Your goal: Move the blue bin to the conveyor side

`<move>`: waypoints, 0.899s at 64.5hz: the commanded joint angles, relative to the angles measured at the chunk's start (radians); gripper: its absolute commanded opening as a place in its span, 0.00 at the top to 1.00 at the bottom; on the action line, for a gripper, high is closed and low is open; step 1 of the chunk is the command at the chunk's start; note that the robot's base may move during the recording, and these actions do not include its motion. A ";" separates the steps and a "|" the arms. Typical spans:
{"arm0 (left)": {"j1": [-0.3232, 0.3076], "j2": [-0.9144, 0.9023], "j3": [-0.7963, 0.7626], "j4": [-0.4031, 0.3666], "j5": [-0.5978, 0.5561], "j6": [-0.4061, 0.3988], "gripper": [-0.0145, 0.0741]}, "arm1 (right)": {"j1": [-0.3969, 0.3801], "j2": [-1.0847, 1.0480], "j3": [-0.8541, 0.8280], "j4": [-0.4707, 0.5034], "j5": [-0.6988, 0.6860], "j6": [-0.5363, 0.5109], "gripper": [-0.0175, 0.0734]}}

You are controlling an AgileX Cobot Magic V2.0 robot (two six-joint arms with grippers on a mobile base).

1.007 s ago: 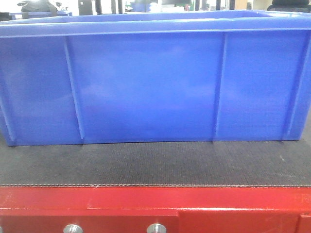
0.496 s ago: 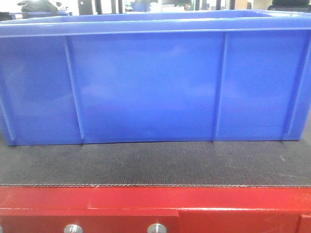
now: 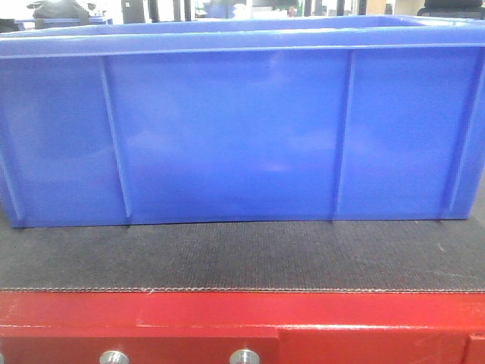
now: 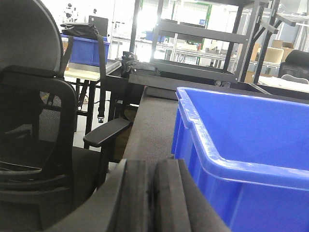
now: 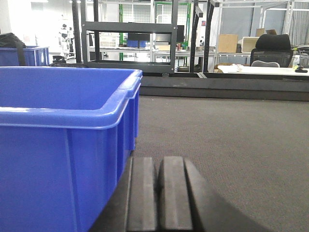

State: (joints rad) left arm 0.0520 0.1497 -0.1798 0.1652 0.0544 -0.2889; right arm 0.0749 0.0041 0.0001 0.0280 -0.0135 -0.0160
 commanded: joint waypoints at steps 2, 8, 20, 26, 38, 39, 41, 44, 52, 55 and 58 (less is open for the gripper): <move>0.004 -0.005 -0.002 -0.002 -0.020 -0.003 0.82 | -0.004 -0.004 0.000 0.003 -0.025 -0.005 0.90; 0.004 -0.010 0.019 -0.002 -0.019 -0.003 0.82 | -0.004 -0.004 0.000 0.003 -0.025 -0.005 0.90; -0.023 -0.095 0.170 -0.092 -0.200 0.126 0.82 | -0.004 -0.004 0.000 0.003 -0.025 -0.005 0.90; -0.039 -0.147 0.180 -0.184 -0.190 0.233 0.82 | -0.004 -0.004 0.000 0.003 -0.025 -0.005 0.90; -0.041 -0.150 0.180 -0.208 -0.077 0.280 0.82 | -0.004 -0.004 0.000 0.003 -0.025 -0.005 0.90; -0.041 -0.150 0.180 -0.208 -0.077 0.280 0.82 | -0.004 -0.004 0.000 0.003 -0.025 -0.005 0.90; -0.041 -0.150 0.180 -0.204 -0.086 0.280 0.82 | -0.004 -0.004 0.000 0.003 -0.025 -0.005 0.90; -0.041 -0.150 0.180 -0.196 -0.100 0.280 0.82 | -0.004 -0.004 0.000 0.003 -0.025 -0.005 0.90; -0.041 -0.150 0.180 -0.184 -0.100 0.280 0.82 | -0.004 -0.004 0.000 0.003 -0.025 -0.005 0.90; -0.041 -0.150 0.180 -0.180 -0.098 0.280 0.82 | -0.004 -0.004 0.000 0.003 -0.025 -0.005 0.90; -0.041 -0.150 0.180 -0.180 -0.098 0.280 0.82 | -0.004 -0.004 0.000 0.003 -0.025 -0.005 0.90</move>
State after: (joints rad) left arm 0.0177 0.0053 0.0024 -0.0236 -0.0265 -0.0127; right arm 0.0746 0.0041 0.0001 0.0280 -0.0140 -0.0160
